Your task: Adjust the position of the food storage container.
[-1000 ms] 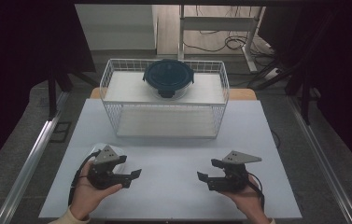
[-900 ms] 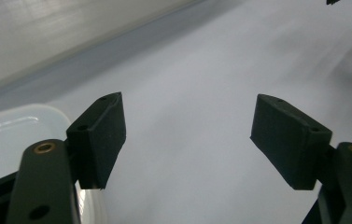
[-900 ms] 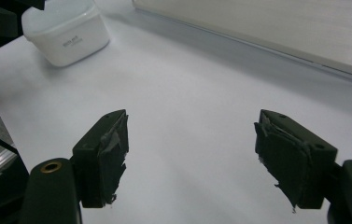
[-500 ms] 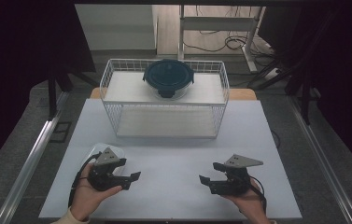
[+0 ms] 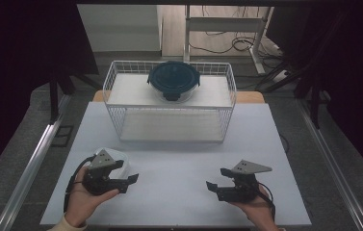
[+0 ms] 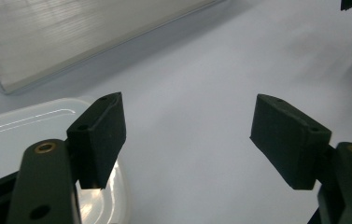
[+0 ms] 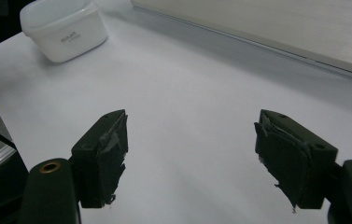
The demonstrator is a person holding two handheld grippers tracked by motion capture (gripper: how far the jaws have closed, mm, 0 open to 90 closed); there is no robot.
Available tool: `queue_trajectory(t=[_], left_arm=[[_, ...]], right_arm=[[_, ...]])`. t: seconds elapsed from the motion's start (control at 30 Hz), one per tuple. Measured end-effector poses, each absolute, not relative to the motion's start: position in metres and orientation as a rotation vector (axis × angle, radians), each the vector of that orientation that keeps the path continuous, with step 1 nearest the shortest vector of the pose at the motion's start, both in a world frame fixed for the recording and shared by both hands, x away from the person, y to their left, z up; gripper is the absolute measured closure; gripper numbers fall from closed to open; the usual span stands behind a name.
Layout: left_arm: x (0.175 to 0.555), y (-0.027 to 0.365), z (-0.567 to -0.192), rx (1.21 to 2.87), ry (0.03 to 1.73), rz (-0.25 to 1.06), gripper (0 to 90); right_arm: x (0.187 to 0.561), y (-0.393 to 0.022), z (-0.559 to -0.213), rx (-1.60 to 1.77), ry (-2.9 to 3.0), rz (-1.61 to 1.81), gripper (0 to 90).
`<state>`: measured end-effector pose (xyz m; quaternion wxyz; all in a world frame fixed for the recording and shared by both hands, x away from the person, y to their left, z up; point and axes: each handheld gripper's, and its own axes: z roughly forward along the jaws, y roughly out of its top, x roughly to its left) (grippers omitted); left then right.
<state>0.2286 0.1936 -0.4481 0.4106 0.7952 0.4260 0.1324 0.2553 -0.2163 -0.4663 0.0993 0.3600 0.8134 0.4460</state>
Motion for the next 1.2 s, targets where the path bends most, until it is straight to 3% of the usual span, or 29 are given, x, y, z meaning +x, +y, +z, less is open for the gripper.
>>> queue_trajectory(t=[0.47,1.2], left_arm=[[0.233,0.242,-0.439,1.89,1.201,0.428,28.8],[0.25,0.299,-0.462,1.837,1.41,0.441,35.8]], right_arm=[[0.255,-0.217,-0.469,1.068,2.409,1.298,25.1],[0.256,-0.217,-0.472,1.071,2.427,1.268,25.1]])
